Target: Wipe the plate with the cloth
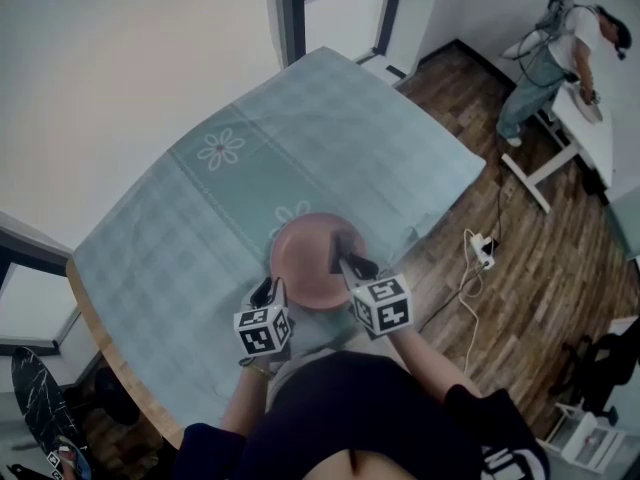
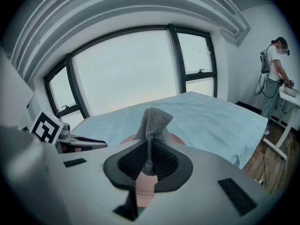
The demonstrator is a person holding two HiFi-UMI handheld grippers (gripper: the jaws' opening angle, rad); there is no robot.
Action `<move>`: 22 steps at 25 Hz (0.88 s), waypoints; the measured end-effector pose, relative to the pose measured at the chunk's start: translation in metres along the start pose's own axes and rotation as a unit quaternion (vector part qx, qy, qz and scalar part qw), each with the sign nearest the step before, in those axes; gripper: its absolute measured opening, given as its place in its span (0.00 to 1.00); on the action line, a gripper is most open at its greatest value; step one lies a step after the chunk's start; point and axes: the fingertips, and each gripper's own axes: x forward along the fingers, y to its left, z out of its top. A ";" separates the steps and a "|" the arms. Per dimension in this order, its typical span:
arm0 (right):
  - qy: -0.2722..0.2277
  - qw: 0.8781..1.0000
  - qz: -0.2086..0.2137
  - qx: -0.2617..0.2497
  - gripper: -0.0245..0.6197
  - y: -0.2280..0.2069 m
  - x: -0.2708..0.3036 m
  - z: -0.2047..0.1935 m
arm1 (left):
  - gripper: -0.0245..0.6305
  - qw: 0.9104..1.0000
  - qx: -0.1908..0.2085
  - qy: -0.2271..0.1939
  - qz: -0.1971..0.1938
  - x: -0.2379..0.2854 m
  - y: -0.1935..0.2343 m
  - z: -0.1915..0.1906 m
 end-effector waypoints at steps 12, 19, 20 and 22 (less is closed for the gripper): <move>0.041 0.999 0.004 -0.025 0.09 -0.006 0.047 -0.004 | 0.21 0.998 -0.040 0.047 0.005 0.032 0.020 -0.013; 0.065 0.997 -0.003 -0.032 0.09 -0.013 0.068 -0.014 | 0.21 0.997 -0.045 0.063 0.005 0.045 0.022 -0.018; 0.069 0.997 -0.005 -0.032 0.09 -0.015 0.071 -0.015 | 0.20 0.997 -0.046 0.065 0.005 0.047 0.023 -0.018; 0.074 0.997 -0.008 -0.035 0.09 -0.017 0.077 -0.018 | 0.20 0.997 -0.045 0.069 0.006 0.050 0.023 -0.019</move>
